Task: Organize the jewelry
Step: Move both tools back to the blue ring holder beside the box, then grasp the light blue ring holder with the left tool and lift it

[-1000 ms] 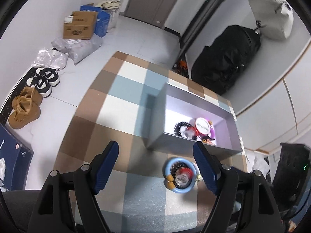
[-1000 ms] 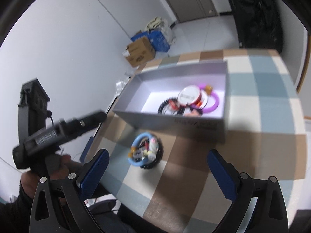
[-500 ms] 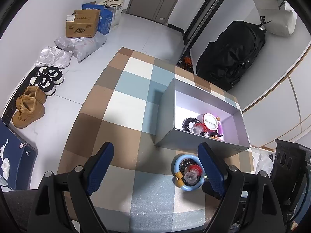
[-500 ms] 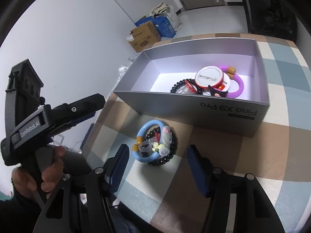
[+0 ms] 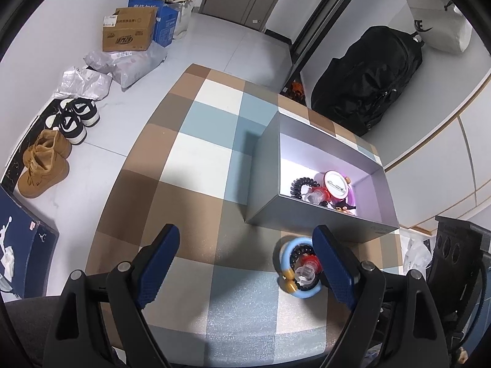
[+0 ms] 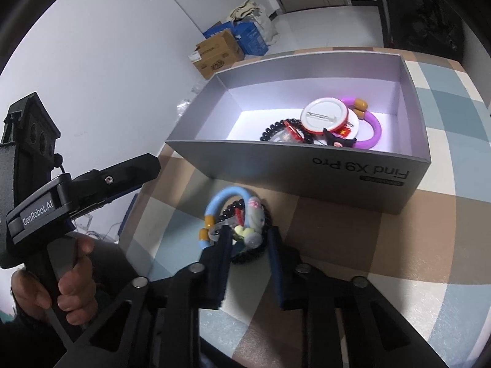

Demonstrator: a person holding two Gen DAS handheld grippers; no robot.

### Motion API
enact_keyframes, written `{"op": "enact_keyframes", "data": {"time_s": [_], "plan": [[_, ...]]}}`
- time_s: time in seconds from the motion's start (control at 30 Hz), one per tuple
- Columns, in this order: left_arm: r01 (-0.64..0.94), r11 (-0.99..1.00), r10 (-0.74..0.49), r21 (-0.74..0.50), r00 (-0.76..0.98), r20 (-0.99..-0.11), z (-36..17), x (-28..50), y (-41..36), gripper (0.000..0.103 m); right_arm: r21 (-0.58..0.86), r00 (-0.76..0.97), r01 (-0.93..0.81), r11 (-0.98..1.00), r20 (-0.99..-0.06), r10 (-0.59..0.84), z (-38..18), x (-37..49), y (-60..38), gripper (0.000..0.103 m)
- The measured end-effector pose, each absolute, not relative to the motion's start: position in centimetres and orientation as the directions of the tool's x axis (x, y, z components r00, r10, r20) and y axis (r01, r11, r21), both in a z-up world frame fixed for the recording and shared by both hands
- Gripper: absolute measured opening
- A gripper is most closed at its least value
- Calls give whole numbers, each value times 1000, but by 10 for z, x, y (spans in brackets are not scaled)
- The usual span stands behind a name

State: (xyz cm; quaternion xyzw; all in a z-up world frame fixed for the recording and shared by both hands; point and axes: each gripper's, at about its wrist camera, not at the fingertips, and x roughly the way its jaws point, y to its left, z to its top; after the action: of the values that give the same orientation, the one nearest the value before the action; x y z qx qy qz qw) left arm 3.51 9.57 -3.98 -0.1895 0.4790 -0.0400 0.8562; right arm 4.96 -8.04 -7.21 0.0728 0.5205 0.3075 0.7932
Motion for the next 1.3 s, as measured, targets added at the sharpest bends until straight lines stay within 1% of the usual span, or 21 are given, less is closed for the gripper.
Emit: {"op": "enact_keyframes", "data": {"time_s": [0.07, 0.37, 0.53, 0.67, 0.9, 1.07, 1.3], "plan": [[-116, 925, -249, -362, 537, -806, -40, 35, 96, 85, 436, 269, -410, 801, -781, 563, -72, 50, -82, 17], [-120, 928, -242, -352, 523, -817, -44, 37, 95, 85, 441, 278, -412, 798, -773, 571, -68, 48, -87, 17], [-124, 928, -242, -351, 513, -823, -47, 37, 94, 85, 481, 257, -396, 782, -760, 597, -68, 50, -96, 17], [-116, 931, -242, -346, 511, -825, -47, 38, 91, 85, 518, 266, -387, 763, -729, 630, -61, 50, -107, 17], [-37, 956, -234, -291, 501, -834, -46, 35, 70, 85, 614, 269, -325, 719, -669, 693, -56, 52, -126, 16], [49, 964, -254, -261, 463, -849, -52, 32, 49, 85, 607, 310, -313, 731, -662, 683, -47, 52, -136, 16], [94, 961, -276, -262, 433, -858, -56, 33, 33, 85, 608, 352, -302, 734, -644, 679, -37, 51, -151, 16]]}}
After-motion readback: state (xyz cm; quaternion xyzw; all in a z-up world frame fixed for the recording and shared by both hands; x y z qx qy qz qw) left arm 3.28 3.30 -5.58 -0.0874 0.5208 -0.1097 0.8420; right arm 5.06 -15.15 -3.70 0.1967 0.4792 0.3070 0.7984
